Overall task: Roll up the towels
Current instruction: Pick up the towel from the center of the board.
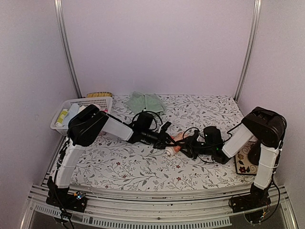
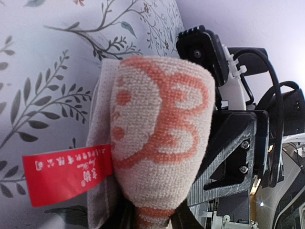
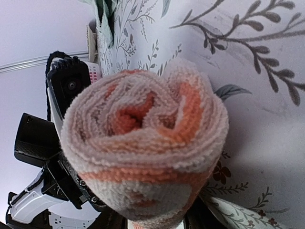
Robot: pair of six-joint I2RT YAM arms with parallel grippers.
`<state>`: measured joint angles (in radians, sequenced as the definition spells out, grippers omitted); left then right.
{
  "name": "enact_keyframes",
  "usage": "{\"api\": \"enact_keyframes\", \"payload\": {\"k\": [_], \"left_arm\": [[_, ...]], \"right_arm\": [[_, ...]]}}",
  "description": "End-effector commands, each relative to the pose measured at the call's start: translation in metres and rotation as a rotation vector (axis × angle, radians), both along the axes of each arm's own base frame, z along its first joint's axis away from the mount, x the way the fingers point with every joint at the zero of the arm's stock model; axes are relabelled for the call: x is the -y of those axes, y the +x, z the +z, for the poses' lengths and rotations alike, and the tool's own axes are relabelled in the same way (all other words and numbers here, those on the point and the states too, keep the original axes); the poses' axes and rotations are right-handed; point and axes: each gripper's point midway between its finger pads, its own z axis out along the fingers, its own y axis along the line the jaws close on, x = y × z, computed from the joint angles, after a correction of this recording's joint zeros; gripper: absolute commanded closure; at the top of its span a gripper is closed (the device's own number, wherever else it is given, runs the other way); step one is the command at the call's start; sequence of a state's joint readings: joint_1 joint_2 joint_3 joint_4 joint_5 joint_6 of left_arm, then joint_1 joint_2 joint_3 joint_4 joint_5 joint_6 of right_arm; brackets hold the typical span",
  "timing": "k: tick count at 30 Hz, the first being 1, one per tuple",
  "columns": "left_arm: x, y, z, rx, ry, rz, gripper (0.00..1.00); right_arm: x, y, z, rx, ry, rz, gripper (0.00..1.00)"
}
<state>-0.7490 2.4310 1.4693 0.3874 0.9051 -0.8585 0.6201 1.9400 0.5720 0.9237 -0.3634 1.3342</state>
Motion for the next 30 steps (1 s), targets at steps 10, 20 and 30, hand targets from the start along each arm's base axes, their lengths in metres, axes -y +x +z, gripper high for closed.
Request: {"api": "enact_keyframes", "payload": {"k": [10,20,30], "left_arm": [[-0.042,-0.026,-0.101,-0.191,0.223,0.034,0.75],[-0.054,-0.017,-0.113,-0.218,0.217,0.053,0.77],[-0.077,-0.004,-0.127,-0.242,0.234,0.110,0.80]], "right_arm": [[0.014,0.003,-0.054,-0.126,-0.216,-0.037,0.38],[0.010,0.000,-0.062,-0.153,-0.244,-0.018,0.30],[0.012,-0.012,-0.061,-0.166,-0.256,-0.007,0.30]]}}
